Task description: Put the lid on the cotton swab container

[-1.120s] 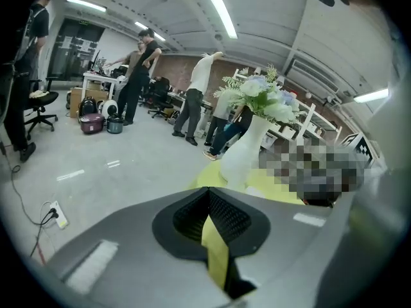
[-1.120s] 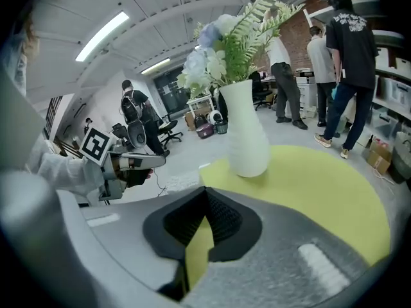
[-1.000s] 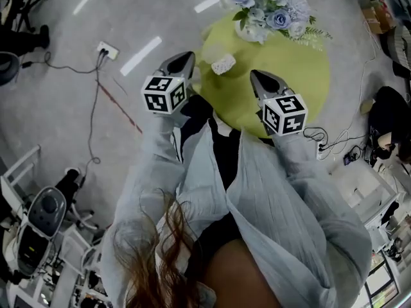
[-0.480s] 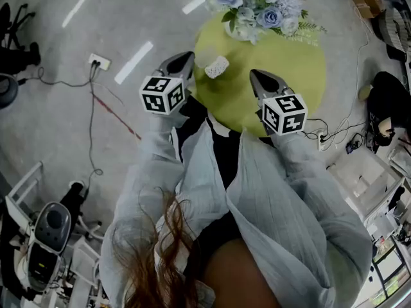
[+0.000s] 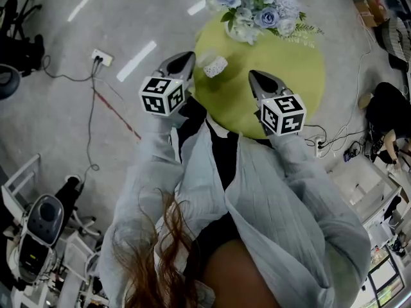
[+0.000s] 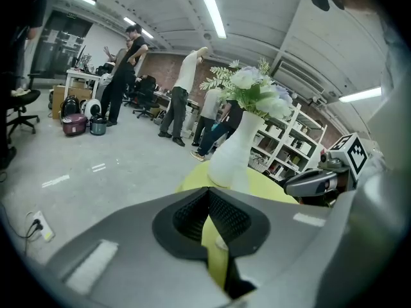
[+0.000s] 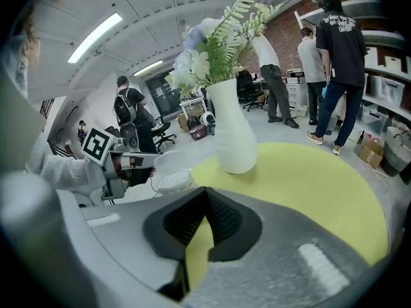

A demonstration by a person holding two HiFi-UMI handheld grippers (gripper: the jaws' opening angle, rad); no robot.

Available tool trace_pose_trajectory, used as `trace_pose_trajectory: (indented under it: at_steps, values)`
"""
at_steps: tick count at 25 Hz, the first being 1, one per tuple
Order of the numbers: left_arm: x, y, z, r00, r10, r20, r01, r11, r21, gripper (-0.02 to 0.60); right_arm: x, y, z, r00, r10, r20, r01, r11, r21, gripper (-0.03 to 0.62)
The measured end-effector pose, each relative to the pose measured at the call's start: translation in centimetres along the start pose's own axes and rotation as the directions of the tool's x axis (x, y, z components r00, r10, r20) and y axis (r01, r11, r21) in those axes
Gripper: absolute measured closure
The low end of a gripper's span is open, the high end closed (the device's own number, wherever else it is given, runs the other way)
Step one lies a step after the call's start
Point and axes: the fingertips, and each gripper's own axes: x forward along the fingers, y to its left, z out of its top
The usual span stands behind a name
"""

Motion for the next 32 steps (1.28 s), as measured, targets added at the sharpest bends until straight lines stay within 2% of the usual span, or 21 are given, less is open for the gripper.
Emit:
trace_pose_trajectory:
  at_steps: [13,27,32]
  values:
    - [-0.6,-2.0,0.2,0.999,0.034,0.011,-0.034,0.999,0.023,0.563,-1.0,-1.1,-0.4,0.999,0.033,0.002,-0.032,0.999,-0.010,0.592]
    - [-0.8,-4.8,-0.1,0.998,0.055,-0.028,-0.051,0.991,0.124,0.563,-2.2,-1.7,-0.6,0.998,0.057,0.015,-0.057,0.998,-0.017,0.592]
    - [-0.9,-5.5,-0.3,0.997,0.069,-0.036,-0.064,0.989,0.134,0.563,-2.8,-2.0,-1.0,0.998,0.067,0.014,-0.067,0.997,-0.022,0.592]
